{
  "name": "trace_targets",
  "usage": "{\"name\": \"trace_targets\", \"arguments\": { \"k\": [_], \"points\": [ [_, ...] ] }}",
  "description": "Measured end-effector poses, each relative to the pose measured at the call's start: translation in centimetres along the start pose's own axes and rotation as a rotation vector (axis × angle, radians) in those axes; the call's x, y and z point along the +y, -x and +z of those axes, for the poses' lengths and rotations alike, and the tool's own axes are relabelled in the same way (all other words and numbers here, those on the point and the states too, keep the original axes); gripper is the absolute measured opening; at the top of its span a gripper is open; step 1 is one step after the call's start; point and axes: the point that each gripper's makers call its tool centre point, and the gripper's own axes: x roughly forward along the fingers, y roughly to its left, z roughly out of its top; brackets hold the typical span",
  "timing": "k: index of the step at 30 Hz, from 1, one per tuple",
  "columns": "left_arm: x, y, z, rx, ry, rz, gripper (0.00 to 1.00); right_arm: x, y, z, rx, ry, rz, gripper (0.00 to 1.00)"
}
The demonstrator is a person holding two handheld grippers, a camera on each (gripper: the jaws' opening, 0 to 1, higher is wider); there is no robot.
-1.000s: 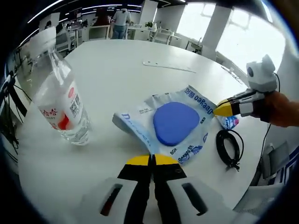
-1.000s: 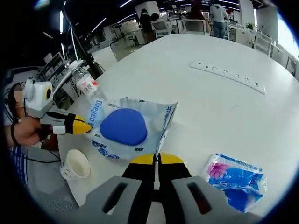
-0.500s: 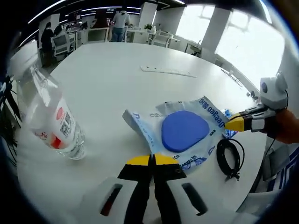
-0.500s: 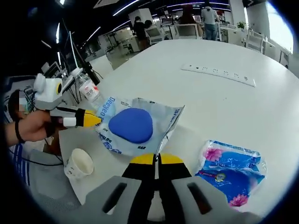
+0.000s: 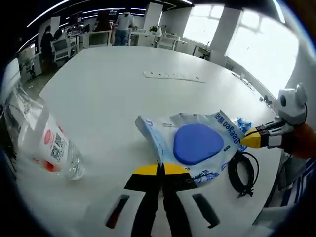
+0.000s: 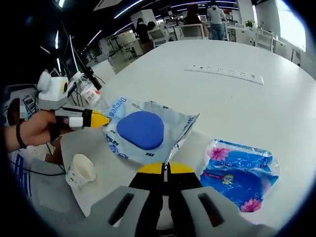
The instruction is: Arrange the tabletop items into an orderly group along one side of the table until the central work area is clear of visible clutter.
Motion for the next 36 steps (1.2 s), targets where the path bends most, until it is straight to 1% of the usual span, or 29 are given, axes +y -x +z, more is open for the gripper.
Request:
{"name": "trace_targets", "arguments": {
  "k": [4, 8, 14, 16, 23, 25, 27, 28, 33, 36],
  "points": [
    [-0.1, -0.5, 0.2, 0.002, 0.005, 0.000, 0.00, -0.5, -0.3, 0.0, 0.007, 0.003, -0.004, 0.00],
    [-0.3, -0.9, 0.1, 0.005, 0.006, 0.001, 0.00, -1.0, -0.5, 0.1, 0.008, -0.020, -0.010, 0.00],
    [-0.3, -1.6, -0.4, 0.021, 0.019, 0.005, 0.00, -1.4, -0.9, -0.2, 0.024, -0.020, -0.009, 0.00],
    [-0.2, -1.8, -0.6, 0.027, 0.039, 0.007, 0.00, -1.6, -1.0, -0.3, 0.020, -0.029, -0.007, 0.00],
    [0.0, -2.1, -0.7, 0.037, 0.045, 0.016, 0.00, -1.6, -1.3, -0.9, 0.033, -0.035, -0.006, 0.00],
    [0.0, -2.1, -0.8, 0.037, 0.056, 0.017, 0.00, -1.7, -1.4, -1.0, 0.031, -0.055, -0.007, 0.00],
    [0.2, -2.2, -0.9, 0.036, 0.086, 0.016, 0.00, -1.7, -1.4, -1.0, 0.020, -0.094, -0.008, 0.00],
    [0.2, -2.2, -1.0, 0.039, 0.086, 0.018, 0.00, -1.8, -1.4, -1.0, 0.021, -0.098, -0.008, 0.00],
    [0.2, -2.3, -1.2, 0.047, 0.074, 0.019, 0.00, -1.7, -1.5, -1.3, 0.030, -0.087, -0.007, 0.00],
    [0.3, -2.3, -1.2, 0.051, 0.077, 0.019, 0.00, -1.8, -1.5, -1.4, 0.031, -0.094, -0.009, 0.00]
  ]
}}
